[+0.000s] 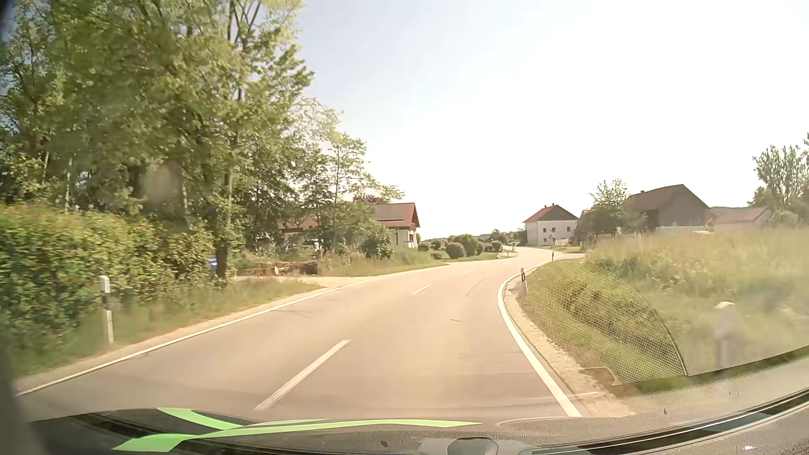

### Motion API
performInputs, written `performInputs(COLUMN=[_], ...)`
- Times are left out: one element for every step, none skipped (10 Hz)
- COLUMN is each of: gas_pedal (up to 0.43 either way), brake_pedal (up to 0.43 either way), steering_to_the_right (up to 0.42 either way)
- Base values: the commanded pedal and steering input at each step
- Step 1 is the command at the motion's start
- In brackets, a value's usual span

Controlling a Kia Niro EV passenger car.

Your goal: Follow the waypoints while adhering to traffic rules and regulations

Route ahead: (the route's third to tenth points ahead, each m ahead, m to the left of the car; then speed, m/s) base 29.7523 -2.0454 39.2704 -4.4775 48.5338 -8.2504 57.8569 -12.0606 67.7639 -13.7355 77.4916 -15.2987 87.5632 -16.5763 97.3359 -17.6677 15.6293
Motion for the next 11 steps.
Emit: performInputs(gas_pedal=[0.150,0.150,0.150,0.157,0.157,0.157,0.157,0.157,0.169,0.169,0.169], brake_pedal=[0.000,0.000,0.000,0.000,0.000,0.000,0.000,0.000,0.000,0.000,0.000], steering_to_the_right=[0.033,0.038,0.040,0.040,0.040,0.039,0.037,0.037,0.038,0.043,0.045])
